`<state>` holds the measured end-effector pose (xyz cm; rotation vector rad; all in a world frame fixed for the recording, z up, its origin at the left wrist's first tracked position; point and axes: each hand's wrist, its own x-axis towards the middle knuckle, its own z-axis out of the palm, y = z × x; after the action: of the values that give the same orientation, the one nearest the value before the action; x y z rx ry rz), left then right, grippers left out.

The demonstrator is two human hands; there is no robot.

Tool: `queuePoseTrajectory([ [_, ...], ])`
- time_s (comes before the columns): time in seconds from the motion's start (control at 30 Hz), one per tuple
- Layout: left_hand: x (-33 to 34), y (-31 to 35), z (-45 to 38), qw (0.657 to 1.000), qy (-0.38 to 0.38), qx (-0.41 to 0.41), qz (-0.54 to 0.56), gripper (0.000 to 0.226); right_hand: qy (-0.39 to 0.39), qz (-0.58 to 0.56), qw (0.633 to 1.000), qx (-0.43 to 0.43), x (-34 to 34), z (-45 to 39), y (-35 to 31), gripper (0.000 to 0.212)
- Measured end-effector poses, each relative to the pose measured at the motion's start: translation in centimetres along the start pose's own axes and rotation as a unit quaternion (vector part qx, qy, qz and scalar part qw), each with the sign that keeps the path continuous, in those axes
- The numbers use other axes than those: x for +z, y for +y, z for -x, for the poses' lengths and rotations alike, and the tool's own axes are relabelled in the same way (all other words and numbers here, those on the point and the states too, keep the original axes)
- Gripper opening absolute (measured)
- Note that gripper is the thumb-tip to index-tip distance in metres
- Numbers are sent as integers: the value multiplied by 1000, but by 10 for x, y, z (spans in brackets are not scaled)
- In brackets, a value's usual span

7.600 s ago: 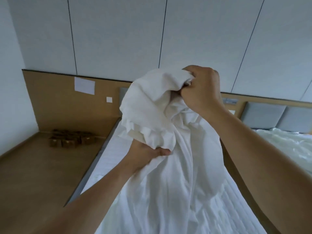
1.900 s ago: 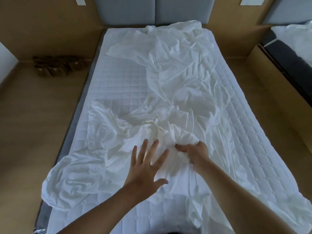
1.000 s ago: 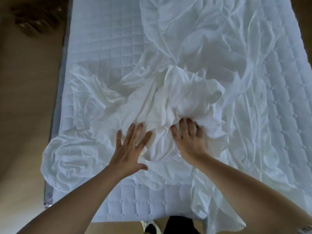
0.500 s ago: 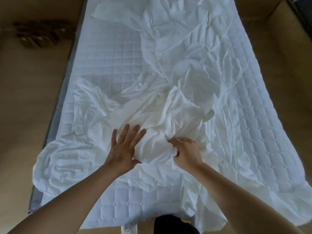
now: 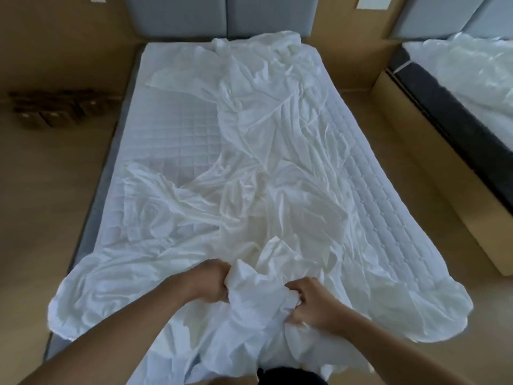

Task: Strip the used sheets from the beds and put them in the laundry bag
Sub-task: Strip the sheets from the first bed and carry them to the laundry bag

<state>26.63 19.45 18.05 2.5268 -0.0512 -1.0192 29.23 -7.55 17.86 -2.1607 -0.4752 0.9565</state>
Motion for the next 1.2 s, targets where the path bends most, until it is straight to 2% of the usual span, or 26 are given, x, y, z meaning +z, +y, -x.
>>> queuePoseTrajectory([
  [0.07,-8,8,0,999,-38,5,9,44,-40,-45,997,39,-8,11,-4,21],
  [0.13,-15,14,-6,1000,-26,12,10,36,-60,-69,992,90,-20,15,-3,23],
  [0.2,-22,19,-15,999,39,12,27,13,-49,-71,989,121,-34,11,3,28],
  [0.27,-29,22,-25,987,139,10,73,2,-26,-58,987,145,-46,-1,10,27],
  [0.33,-34,23,-35,972,200,9,121,25,-4,-40,985,168,-59,-22,21,26],
  [0.43,-32,21,-47,982,153,2,110,63,27,5,983,180,-83,-67,35,28],
  [0.53,-18,8,-60,996,92,-7,22,79,33,71,976,201,-108,-120,45,29],
  [0.63,10,-11,-78,999,29,-28,5,88,51,123,966,220,-134,-169,60,35],
  [0.77,46,-22,-106,999,-5,-40,25,100,179,192,943,202,-158,-194,65,57],
  [0.87,61,-16,-131,997,-1,-66,42,111,303,233,919,92,-133,-163,57,62],
  [0.9,64,-15,-138,996,-2,-74,51,114,315,243,914,74,-113,-145,58,66],
  [0.93,67,-14,-144,995,-2,-81,61,114,300,259,915,77,-88,-127,63,70],
  [1.03,74,-20,-151,993,13,-87,78,110,189,317,922,112,-34,-91,83,85],
  [1.2,84,-26,-153,991,63,-96,74,105,115,284,936,176,-30,-120,115,99],
])
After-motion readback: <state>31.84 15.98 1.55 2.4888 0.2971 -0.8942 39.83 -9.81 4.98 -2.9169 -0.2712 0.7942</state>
